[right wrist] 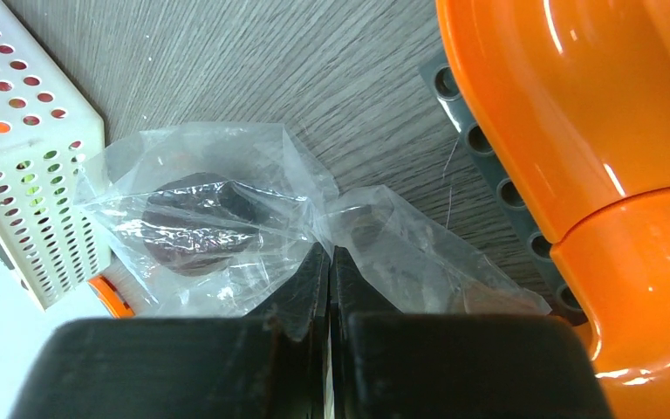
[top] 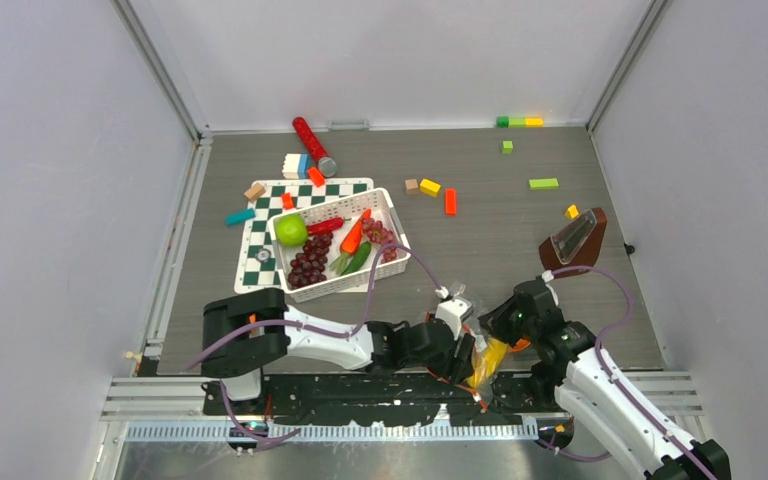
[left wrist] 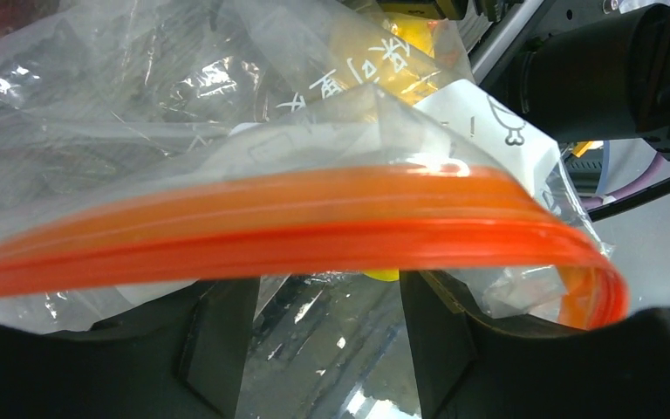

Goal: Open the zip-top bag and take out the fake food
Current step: Pick up the fake fruit from the zipper food storage bag.

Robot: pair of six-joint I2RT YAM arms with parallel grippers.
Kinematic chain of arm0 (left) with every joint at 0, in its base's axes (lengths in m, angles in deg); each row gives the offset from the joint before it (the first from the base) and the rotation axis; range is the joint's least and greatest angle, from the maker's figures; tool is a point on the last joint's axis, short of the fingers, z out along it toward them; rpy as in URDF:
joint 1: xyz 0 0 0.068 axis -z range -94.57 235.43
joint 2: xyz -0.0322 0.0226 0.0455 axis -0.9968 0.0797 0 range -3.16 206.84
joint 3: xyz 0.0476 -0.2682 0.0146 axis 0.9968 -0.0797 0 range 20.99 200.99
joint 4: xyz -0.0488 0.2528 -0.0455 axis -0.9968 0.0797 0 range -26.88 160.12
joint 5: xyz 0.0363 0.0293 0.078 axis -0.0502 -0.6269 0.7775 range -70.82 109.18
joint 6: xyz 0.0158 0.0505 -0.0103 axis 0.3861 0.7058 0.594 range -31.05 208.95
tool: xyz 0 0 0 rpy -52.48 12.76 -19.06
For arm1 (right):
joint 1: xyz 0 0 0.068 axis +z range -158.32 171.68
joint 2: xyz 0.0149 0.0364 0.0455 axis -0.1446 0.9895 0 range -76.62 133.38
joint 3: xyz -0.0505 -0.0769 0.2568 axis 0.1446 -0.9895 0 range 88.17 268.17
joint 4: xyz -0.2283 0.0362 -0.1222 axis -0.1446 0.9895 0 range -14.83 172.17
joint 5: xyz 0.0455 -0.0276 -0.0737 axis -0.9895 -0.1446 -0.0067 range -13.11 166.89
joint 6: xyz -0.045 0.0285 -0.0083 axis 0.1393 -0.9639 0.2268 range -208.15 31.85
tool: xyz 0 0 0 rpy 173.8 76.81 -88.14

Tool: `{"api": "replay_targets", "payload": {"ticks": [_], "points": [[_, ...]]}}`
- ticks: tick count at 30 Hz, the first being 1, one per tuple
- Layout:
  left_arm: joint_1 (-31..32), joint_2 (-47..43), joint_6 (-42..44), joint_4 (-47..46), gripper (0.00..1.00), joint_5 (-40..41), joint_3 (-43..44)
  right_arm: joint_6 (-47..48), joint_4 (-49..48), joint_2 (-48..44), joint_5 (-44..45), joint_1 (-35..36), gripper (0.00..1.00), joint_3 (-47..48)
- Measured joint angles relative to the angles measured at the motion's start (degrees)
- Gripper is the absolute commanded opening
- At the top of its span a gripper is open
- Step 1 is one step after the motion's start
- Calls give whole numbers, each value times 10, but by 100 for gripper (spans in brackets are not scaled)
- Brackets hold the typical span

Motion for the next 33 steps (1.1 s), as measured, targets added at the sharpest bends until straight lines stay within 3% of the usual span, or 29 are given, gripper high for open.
{"api": "replay_targets", "payload": {"ticks": [6, 17, 33], "points": [[3, 0, 4, 0, 69, -1, 1, 0, -5, 5, 0, 0, 0, -2], [8, 0, 13, -7, 72, -8, 17, -2, -10, 7, -1, 0, 0, -5], [14, 51, 12, -29, 54, -17, 52, -2, -12, 7, -1, 0, 0, -9]]}}
